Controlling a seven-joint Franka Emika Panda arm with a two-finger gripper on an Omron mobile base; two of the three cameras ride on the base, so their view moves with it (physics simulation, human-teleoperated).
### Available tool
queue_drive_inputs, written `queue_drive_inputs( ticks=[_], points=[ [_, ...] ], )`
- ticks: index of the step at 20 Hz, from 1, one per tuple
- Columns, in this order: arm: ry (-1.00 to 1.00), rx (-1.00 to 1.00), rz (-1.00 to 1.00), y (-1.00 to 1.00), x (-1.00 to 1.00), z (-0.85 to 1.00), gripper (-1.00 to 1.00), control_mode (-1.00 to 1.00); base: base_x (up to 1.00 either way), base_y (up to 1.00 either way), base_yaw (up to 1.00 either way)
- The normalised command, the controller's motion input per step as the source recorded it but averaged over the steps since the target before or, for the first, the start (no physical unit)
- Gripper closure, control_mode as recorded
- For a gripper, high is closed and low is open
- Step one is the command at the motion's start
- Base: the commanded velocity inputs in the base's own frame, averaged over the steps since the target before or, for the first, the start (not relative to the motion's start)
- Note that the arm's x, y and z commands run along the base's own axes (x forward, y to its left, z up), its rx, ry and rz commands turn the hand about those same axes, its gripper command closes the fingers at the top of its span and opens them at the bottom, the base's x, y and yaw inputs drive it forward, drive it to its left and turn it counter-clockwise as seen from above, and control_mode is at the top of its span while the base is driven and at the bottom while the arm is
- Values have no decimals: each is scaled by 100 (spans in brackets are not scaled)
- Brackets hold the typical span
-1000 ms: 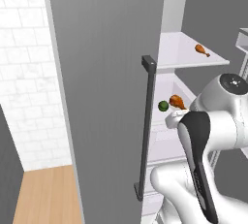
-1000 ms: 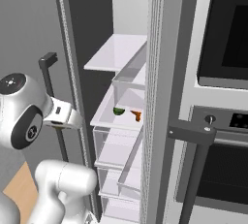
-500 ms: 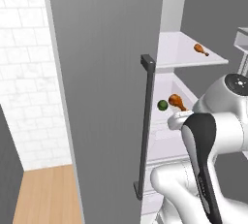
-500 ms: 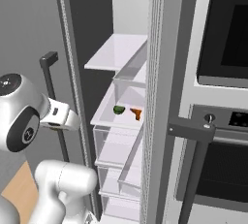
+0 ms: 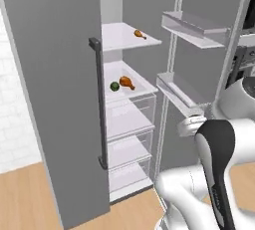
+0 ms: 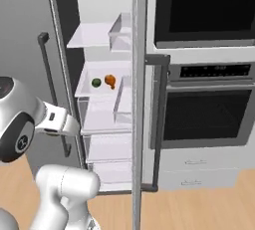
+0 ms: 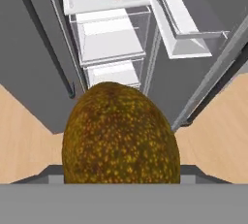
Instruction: Place one avocado and one chicken drumstick in each tupperware on the nearby counter, to pack two identical lunches.
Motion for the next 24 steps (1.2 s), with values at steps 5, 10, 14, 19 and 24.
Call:
queue_drive_inputs(
  ticks=[5,10,14,19,24],
  points=[
    [0,0,0,0,0,0,100,100,0,-77,-79],
    [0,0,0,0,0,0,100,100,0,-84,-78],
    [0,0,0,0,0,0,100,100,0,-98,-72],
    [0,0,0,0,0,0,100,100,63,-69,-38],
    [0,0,0,0,0,0,100,100,100,-13,8]
  ],
)
